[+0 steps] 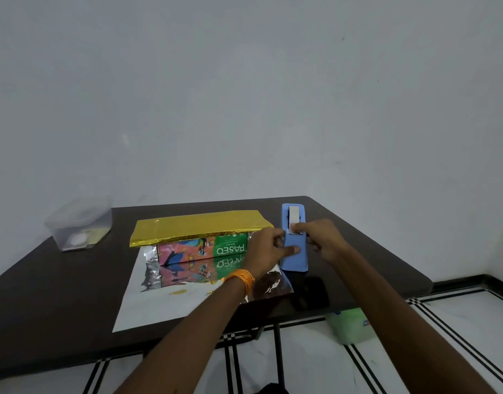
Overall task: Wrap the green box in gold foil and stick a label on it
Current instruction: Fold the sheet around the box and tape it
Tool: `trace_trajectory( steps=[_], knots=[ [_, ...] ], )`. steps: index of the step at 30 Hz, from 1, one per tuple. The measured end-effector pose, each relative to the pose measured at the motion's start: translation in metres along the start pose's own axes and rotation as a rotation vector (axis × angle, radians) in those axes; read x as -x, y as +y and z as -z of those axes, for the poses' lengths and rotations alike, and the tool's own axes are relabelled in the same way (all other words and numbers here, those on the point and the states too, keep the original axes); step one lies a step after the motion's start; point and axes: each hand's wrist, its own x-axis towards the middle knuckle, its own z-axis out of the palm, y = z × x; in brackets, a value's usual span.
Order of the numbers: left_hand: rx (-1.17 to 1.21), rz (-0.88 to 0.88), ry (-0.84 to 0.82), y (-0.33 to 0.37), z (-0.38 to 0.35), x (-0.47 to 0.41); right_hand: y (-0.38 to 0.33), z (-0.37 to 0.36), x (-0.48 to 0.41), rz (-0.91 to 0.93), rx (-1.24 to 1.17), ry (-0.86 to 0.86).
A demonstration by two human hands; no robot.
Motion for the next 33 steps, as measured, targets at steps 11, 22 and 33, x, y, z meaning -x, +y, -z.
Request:
trace_trajectory(
  steps=[11,22,33],
  knots=[
    [-0.036,0.01,0.106,0.004,-0.014,0.001,-0.005,-0.002,-0.012,0.126,0.108,0.151],
    [-0.037,0.02,0.149,0.01,-0.018,0.004,0.01,0.011,0.023,0.188,0.171,0.135],
    [-0.071,-0.025,0.068,0.011,-0.01,0.004,0.036,0.015,0.028,0.247,0.416,0.165]
  ],
)
